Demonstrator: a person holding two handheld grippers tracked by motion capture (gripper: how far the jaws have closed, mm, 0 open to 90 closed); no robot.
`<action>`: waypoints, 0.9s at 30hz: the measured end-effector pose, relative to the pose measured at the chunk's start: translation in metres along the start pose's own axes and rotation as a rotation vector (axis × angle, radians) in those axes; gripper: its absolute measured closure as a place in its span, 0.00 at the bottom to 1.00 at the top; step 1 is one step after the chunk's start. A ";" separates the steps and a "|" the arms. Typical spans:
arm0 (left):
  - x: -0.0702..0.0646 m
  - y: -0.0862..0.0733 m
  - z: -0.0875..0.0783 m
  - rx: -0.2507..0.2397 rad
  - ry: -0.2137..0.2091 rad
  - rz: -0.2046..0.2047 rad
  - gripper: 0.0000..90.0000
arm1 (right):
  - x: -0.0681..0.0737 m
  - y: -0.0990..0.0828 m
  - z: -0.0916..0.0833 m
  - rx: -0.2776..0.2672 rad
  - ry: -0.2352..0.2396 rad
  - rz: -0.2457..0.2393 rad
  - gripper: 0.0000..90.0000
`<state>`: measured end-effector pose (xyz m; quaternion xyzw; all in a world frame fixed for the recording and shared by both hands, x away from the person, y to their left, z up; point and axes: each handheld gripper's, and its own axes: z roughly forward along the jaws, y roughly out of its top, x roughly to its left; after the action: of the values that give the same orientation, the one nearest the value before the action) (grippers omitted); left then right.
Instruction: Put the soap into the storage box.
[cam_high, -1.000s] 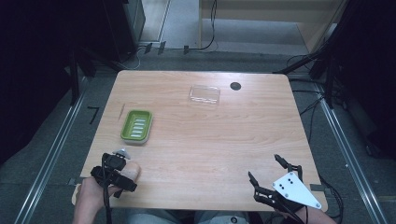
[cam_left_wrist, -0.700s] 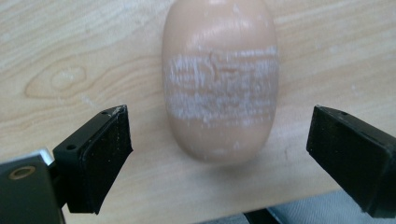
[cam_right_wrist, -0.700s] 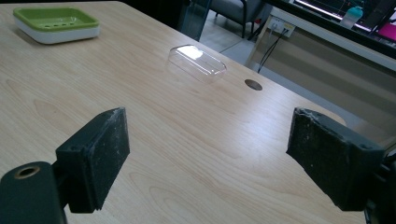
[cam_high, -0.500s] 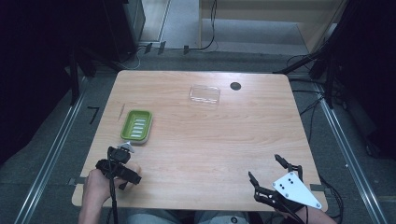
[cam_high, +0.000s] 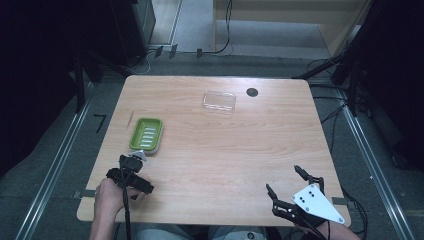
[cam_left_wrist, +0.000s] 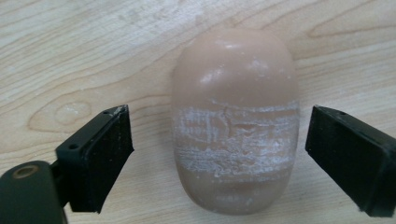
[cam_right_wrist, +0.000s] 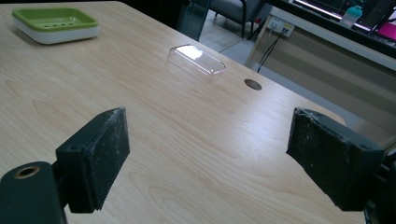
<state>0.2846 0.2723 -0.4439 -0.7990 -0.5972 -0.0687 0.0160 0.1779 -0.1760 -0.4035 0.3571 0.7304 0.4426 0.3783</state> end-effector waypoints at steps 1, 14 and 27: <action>0.000 0.000 0.000 0.000 0.000 0.000 0.12 | 0.000 0.000 0.000 0.000 0.000 0.000 0.15; -0.004 0.000 0.005 0.020 0.003 0.008 0.29 | 0.000 0.000 0.000 -0.001 -0.001 -0.001 0.15; -0.005 -0.001 0.004 0.007 -0.018 0.010 0.37 | 0.000 0.000 -0.001 -0.001 -0.002 0.000 0.15</action>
<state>0.2826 0.2682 -0.4488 -0.8025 -0.5935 -0.0593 0.0140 0.1772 -0.1763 -0.4035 0.3573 0.7299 0.4425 0.3792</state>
